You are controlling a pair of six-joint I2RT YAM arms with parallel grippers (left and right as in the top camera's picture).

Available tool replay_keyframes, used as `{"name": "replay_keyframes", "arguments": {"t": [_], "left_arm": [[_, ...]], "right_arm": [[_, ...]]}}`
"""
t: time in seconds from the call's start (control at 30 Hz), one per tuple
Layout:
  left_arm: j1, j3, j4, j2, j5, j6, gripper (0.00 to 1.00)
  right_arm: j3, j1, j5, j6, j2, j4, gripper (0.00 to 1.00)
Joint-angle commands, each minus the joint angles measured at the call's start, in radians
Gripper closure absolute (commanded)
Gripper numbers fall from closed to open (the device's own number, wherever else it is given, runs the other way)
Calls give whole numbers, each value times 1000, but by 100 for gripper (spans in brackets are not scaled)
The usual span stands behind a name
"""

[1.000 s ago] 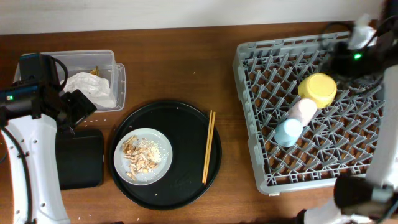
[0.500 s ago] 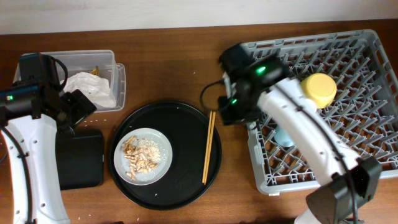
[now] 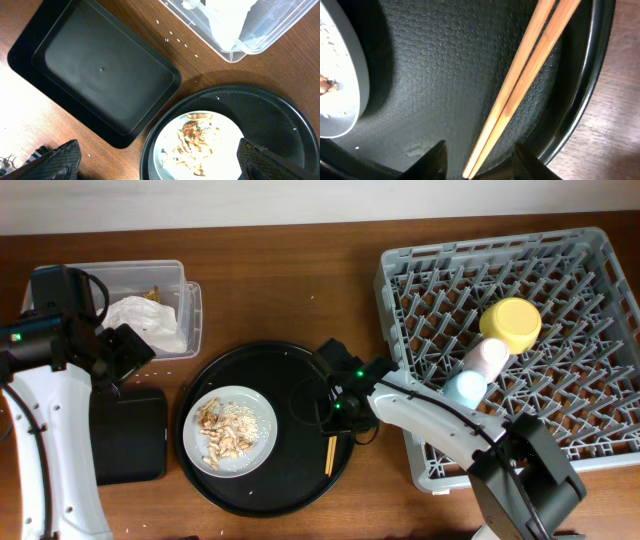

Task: Sort waste into correct bins and load items into the dishwasher rack
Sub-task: 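Move the right gripper to the chopsticks on the tray and grasp them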

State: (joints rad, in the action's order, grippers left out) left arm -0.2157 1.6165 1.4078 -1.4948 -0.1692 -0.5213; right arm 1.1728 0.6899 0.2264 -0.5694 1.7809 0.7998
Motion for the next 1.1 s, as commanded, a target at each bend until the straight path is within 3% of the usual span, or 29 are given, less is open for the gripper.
{"name": "replay_keyframes", "arguments": {"t": [0.0,0.87,1.07], "left_arm": [[-2,0,0,8,-11,-13,1],[-2,0,0,8,-11,-13,1],[-2,0,0,8,-11,-13,1]], "right_arm": [[-10,4,-29,-16,-7,-11,63],[-88,4,-130,-65,4,-153,64],[-88,4,-108,-68,25,-162,82]]}}
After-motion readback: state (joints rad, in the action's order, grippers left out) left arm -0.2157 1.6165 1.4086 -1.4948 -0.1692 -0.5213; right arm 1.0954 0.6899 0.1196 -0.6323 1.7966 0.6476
